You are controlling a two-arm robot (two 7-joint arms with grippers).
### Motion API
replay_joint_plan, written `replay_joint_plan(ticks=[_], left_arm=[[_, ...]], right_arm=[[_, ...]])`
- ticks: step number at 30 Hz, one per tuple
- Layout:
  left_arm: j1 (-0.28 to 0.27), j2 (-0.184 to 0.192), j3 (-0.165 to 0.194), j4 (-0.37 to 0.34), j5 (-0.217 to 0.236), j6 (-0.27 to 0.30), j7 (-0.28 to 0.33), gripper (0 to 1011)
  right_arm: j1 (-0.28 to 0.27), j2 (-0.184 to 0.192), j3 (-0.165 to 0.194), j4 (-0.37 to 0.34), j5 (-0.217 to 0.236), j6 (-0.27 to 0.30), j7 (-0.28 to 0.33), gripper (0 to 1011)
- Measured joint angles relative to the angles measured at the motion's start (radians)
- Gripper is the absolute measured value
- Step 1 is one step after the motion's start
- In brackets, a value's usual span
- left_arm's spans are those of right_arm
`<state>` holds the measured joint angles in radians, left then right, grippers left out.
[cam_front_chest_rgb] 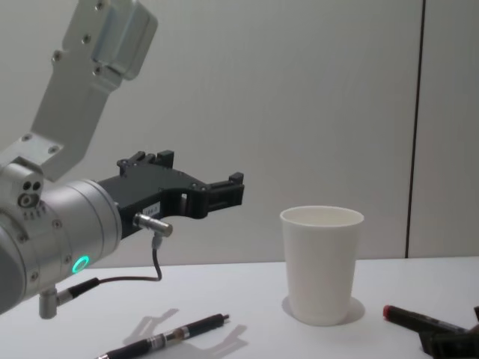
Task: Place the pen into the pen holder.
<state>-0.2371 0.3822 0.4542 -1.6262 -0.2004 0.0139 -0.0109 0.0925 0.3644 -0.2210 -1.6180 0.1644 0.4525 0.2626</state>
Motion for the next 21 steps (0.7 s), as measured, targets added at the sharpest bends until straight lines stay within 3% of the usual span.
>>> replay_joint_plan(ticks=[21], left_arm=[[0.0, 0.0, 0.0, 0.0, 0.0, 0.0, 0.0, 1001]], right_arm=[[0.004, -0.008, -0.005, 0.01, -0.003, 0.002, 0.0, 1001]])
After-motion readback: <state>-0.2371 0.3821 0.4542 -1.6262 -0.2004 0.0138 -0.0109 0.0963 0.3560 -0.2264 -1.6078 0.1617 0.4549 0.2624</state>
